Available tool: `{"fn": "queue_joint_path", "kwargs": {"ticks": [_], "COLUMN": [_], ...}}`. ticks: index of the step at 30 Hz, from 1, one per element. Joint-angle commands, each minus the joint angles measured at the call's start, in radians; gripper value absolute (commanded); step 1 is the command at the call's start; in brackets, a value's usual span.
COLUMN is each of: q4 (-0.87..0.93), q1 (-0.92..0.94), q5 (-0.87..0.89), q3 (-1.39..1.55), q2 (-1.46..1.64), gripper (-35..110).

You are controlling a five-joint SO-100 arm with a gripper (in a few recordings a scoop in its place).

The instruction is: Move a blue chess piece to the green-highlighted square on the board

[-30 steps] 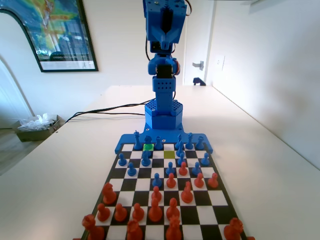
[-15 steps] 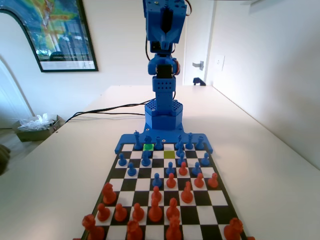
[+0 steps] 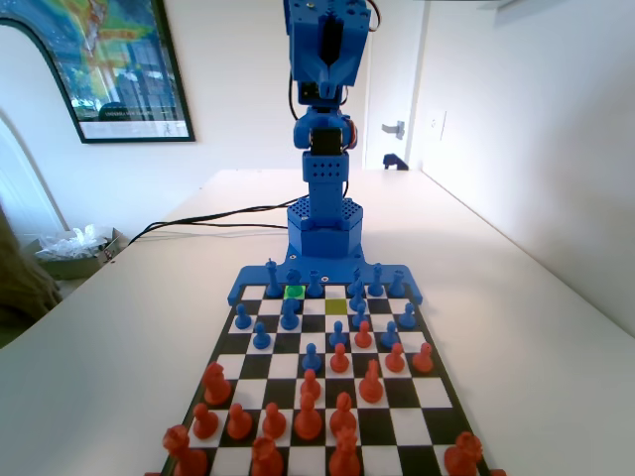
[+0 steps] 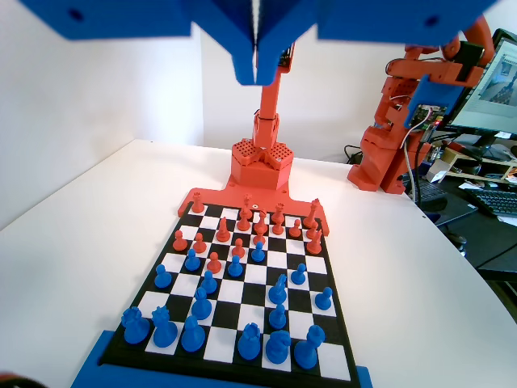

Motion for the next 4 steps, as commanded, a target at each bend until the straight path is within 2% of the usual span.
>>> {"fn": "queue_joint_path", "kwargs": {"ticks": [1, 4], "q4": [-0.015, -0.015], "q1": [0.008, 0.008], "q5": [-0.011, -0.011], "q3": [0.006, 0.006], "q2": [0.017, 0.017], "gripper": [1, 1]}}
